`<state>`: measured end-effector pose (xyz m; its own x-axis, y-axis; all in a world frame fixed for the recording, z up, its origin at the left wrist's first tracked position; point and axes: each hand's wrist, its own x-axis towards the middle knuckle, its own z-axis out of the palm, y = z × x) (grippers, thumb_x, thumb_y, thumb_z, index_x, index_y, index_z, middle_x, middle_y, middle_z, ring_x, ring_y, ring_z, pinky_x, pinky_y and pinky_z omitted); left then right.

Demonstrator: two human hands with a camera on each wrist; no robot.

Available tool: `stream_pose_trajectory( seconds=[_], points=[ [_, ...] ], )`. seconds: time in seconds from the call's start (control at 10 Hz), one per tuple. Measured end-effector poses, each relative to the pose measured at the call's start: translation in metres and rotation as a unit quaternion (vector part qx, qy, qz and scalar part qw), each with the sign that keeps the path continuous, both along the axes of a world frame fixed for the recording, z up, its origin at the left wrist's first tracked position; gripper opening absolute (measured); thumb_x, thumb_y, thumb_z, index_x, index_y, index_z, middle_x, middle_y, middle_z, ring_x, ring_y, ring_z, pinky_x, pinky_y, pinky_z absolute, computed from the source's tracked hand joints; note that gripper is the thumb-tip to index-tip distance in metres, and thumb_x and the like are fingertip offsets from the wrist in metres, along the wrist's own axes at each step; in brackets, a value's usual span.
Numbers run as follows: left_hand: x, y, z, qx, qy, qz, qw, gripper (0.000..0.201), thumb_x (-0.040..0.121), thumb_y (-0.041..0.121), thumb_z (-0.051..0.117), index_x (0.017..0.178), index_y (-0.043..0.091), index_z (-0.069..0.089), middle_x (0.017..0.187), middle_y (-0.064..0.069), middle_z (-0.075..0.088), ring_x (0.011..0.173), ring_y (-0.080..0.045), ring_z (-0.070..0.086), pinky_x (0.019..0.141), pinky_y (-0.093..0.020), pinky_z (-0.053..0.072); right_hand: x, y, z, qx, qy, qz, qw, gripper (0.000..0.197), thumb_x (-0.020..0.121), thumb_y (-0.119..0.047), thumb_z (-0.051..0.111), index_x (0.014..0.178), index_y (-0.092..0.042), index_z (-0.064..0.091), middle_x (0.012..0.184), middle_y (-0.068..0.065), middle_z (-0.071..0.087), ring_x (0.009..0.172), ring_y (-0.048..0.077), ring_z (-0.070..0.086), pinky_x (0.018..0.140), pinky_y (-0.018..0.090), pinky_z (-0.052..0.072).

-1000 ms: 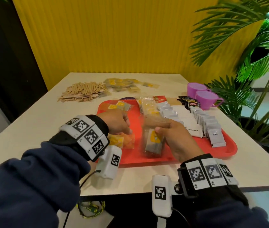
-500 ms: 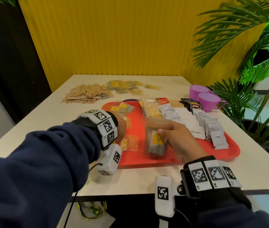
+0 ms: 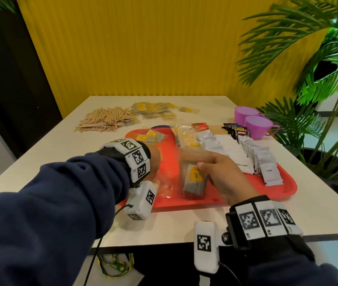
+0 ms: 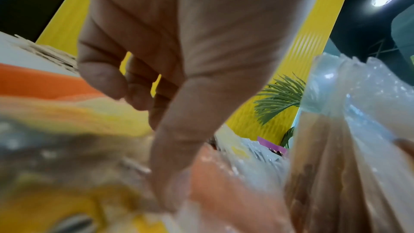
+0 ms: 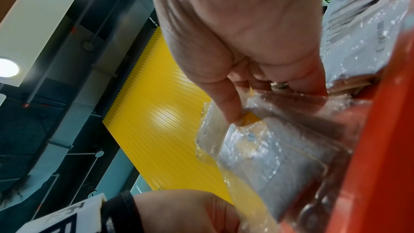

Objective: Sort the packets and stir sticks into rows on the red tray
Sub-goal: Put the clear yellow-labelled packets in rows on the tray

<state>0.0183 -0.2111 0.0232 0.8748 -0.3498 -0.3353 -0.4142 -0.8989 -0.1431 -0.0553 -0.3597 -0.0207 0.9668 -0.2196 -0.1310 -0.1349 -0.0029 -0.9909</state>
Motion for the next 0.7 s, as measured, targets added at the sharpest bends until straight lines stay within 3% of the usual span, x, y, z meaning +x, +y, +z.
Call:
stream_pose_trajectory(
  seconds=[0.1, 0.2, 0.3, 0.4, 0.5, 0.6, 0.7],
  points=[
    [0.015, 0.005, -0.001, -0.067, 0.033, -0.003, 0.997, 0.007, 0.084, 0.018, 0.068, 0.088, 0.014, 0.064, 0.077, 0.004, 0.052, 0.071, -0.011, 0.048, 0.065, -0.021, 0.041, 0.000, 0.000, 0.001, 0.000, 0.000, -0.003, 1.000, 0.027, 0.090, 0.003, 0.049, 0.103, -0.016, 0.063, 0.090, 0.000, 0.067, 0.084, 0.013, 0.062, 0.070, 0.022, 0.047],
    [0.019, 0.016, 0.003, -0.205, 0.045, 0.007, 0.978, 0.023, 0.081, 0.016, 0.071, 0.064, 0.019, 0.054, 0.067, 0.007, 0.054, 0.060, -0.005, 0.045, 0.054, -0.018, 0.034, 0.000, -0.002, 0.000, 0.002, 0.002, -0.012, 1.000, 0.027, 0.090, 0.004, 0.049, 0.102, -0.015, 0.063, 0.092, 0.002, 0.067, 0.090, 0.018, 0.062, 0.083, 0.030, 0.050],
    [0.019, 0.025, 0.012, -0.329, 0.014, 0.000, 0.944, 0.018, 0.082, 0.015, 0.070, 0.071, 0.014, 0.055, 0.072, 0.003, 0.055, 0.062, -0.006, 0.047, 0.054, -0.016, 0.036, 0.000, -0.001, 0.000, 0.007, 0.002, -0.016, 1.000, 0.027, 0.090, 0.005, 0.049, 0.100, -0.016, 0.063, 0.097, 0.005, 0.068, 0.098, 0.023, 0.062, 0.094, 0.037, 0.048],
    [0.019, 0.030, 0.013, -0.478, 0.034, 0.016, 0.878, 0.017, 0.086, 0.008, 0.063, 0.074, 0.012, 0.053, 0.071, 0.000, 0.059, 0.054, 0.000, 0.058, 0.051, -0.007, 0.044, 0.001, 0.000, 0.001, 0.014, 0.004, -0.015, 1.000, 0.028, 0.090, 0.005, 0.048, 0.099, -0.017, 0.063, 0.101, 0.006, 0.068, 0.102, 0.025, 0.062, 0.098, 0.040, 0.046],
    [0.018, 0.030, 0.013, -0.576, 0.026, 0.039, 0.816, 0.021, 0.089, 0.004, 0.059, 0.072, 0.014, 0.051, 0.069, -0.001, 0.059, 0.050, 0.005, 0.057, 0.051, -0.007, 0.043, 0.002, 0.002, 0.002, 0.010, 0.005, -0.018, 1.000, 0.028, 0.090, 0.004, 0.048, 0.107, -0.013, 0.063, 0.101, 0.005, 0.068, 0.102, 0.024, 0.062, 0.098, 0.041, 0.046],
    [0.015, 0.027, 0.013, -0.663, 0.053, 0.052, 0.745, 0.025, 0.090, -0.003, 0.054, 0.073, 0.015, 0.048, 0.063, 0.004, 0.059, 0.054, 0.003, 0.057, 0.056, -0.009, 0.044, 0.003, 0.002, 0.002, 0.013, 0.010, -0.021, 1.000, 0.028, 0.090, 0.004, 0.048, 0.105, -0.016, 0.062, 0.106, 0.007, 0.067, 0.105, 0.025, 0.061, 0.100, 0.043, 0.045],
    [0.008, 0.023, 0.013, -0.728, 0.091, 0.090, 0.673, 0.027, 0.092, -0.003, 0.050, 0.076, 0.018, 0.046, 0.066, 0.006, 0.057, 0.055, -0.001, 0.054, 0.049, -0.014, 0.038, 0.003, 0.003, 0.002, 0.022, 0.012, -0.022, 0.999, 0.030, 0.090, 0.005, 0.047, 0.108, -0.015, 0.062, 0.108, 0.009, 0.067, 0.105, 0.025, 0.061, 0.099, 0.045, 0.045]
  ],
)
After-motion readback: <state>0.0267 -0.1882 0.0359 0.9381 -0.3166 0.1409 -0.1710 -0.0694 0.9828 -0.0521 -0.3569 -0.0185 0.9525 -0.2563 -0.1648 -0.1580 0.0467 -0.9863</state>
